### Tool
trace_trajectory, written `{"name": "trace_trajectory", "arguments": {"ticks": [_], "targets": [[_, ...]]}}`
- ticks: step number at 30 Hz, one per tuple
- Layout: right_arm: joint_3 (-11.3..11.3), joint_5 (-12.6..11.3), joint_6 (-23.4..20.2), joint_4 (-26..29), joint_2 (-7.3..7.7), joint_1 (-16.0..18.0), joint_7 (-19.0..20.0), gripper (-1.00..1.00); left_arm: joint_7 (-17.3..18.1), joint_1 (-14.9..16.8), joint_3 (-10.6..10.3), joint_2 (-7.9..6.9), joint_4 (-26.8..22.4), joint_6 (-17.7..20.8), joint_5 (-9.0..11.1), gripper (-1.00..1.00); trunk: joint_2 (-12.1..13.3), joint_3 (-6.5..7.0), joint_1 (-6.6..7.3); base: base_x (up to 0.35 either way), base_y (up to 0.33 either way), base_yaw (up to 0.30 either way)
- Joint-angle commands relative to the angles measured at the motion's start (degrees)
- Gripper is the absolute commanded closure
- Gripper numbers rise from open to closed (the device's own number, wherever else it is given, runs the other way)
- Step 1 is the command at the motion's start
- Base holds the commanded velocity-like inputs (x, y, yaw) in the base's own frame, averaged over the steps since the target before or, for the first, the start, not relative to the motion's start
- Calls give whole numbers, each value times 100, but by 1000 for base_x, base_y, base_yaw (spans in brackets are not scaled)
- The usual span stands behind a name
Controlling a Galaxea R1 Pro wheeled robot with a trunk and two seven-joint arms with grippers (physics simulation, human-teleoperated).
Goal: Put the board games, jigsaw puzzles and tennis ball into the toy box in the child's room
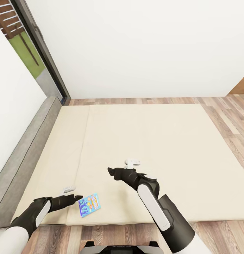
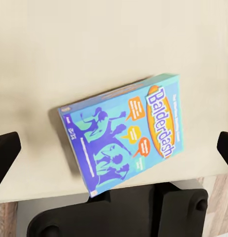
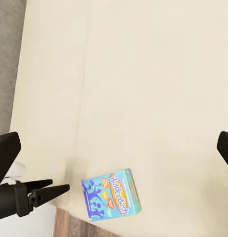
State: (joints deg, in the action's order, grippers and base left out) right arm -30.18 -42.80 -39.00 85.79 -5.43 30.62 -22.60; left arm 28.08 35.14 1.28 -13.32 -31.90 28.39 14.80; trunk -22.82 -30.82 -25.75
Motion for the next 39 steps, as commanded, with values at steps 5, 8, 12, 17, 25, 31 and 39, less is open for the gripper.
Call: {"name": "trace_trajectory", "arguments": {"ticks": [5, 8, 12, 17, 25, 31, 39], "targets": [[-8, -61, -10, 8, -2, 5, -59, -100, -16, 9, 24, 9, -85, -8, 32, -100, -9, -30, -3, 0, 0, -3], [-11, -58, -10, 10, -2, 5, -60, -100, -23, 25, 27, -2, -197, 16, 33, -100, -9, -52, -3, 0, 0, -1], [-13, -55, -12, 14, -2, 5, -57, -100, -29, 60, 38, -16, -294, 14, 41, -100, -9, -85, -3, 0, 0, 0], [-9, -59, -30, 12, -2, 5, -55, -100, -110, 82, 51, 9, -327, -25, 42, -100, -9, -130, -3, 0, 0, 0], [-6, -61, -27, 9, -2, 5, -52, -100, -454, 89, 34, 39, -333, -43, 36, -100, -9, -205, -3, 0, 0, 0], [-6, -62, -23, 8, -2, 5, -52, -100, -644, 90, 25, 57, -335, -56, 37, -100, -9, -261, -3, 0, 0, 0], [-5, -58, -20, 8, -2, 5, -59, -100, -711, 90, 21, 90, -335, -63, 37, -100, -9, -337, -3, 0, 0, 0]]}}
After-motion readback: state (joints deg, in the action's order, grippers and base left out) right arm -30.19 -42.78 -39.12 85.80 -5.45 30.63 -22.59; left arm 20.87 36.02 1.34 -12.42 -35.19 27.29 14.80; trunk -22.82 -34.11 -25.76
